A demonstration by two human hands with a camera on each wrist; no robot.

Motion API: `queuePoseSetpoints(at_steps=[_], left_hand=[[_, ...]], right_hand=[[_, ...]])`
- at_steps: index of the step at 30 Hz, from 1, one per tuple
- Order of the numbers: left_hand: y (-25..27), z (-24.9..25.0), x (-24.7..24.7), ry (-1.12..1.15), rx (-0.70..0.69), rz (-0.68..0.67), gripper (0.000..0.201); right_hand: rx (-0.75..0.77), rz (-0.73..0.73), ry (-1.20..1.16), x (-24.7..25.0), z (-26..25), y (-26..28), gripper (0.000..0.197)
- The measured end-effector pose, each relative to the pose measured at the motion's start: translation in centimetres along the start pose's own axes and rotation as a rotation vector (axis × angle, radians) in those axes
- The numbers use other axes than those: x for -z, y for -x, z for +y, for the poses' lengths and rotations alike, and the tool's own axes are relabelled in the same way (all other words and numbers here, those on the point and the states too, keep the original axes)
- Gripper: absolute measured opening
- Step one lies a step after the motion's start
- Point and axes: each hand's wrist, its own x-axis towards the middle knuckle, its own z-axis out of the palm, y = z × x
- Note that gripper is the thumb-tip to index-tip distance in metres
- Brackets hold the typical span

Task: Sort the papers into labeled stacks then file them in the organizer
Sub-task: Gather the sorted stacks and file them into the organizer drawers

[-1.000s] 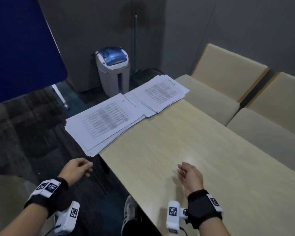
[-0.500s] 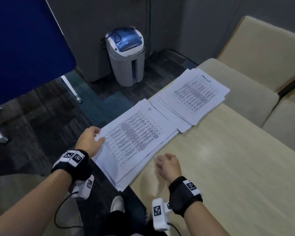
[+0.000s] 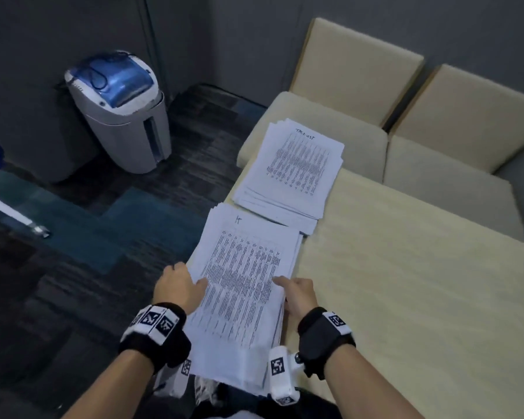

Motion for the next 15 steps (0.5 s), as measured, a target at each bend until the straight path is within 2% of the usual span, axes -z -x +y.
queuePoseSetpoints(at_steps=[1, 2, 3, 4, 5, 6, 7, 8, 10, 11, 13, 15], left_hand=[[-0.2, -0.1, 0.0, 0.054, -0.005, -0.04, 0.051], [-0.4, -0.3, 0.0, 0.103, 0.0, -0.084, 0.051], [-0.5, -0.3, 0.0, 0.136, -0.002, -0.117, 0.054], [-0.4, -0.2, 0.0, 0.157, -0.005, -0.144, 0.059], [-0.1, 0.1, -0.1, 0.192, -0.012, -0.159, 0.062], [0.4, 0.5, -0.3, 0.255, -0.001, -0.186, 0.062], [0.8, 1.0, -0.6, 0.303, 0.001, -0.21, 0.059], [1.3, 1.5, -0.9, 0.321, -0.013, -0.22, 0.052], [2.4, 2.4, -1.8, 0.308, -0.069, -0.237, 0.028], [2.9, 3.1, -2.4, 0.307, -0.103, -0.238, 0.024], [3.9, 5.0, -3.5, 0.257, -0.198, -0.209, 0.026], [4.9, 7.2, -4.3, 0.303, -0.252, -0.19, 0.032]], right_hand=[[0.015, 0.013, -0.019, 0.2, 0.2, 0.1, 0.03], [0.025, -0.005, -0.047, 0.3, 0.2, 0.6, 0.038], [0.001, -0.042, -0.051, 0.4, 0.4, 1.0, 0.055], [-0.018, -0.087, -0.055, 0.5, 0.6, 1.4, 0.06], [-0.025, -0.125, -0.043, 0.5, 1.0, 1.7, 0.055], [-0.008, -0.139, -0.045, 0.7, 1.4, 1.9, 0.041], [0.005, -0.138, -0.079, 1.0, 2.1, 1.9, 0.027], [0.03, -0.13, -0.116, 1.4, 2.7, 2.2, 0.02], [0.048, -0.118, -0.223, 2.5, 4.0, 2.9, 0.024], [0.047, -0.111, -0.273, 3.3, 4.7, 3.1, 0.027], [0.084, -0.096, -0.345, 5.7, 5.5, 4.0, 0.033], [0.128, -0.096, -0.401, 9.0, 5.6, 5.1, 0.033]])
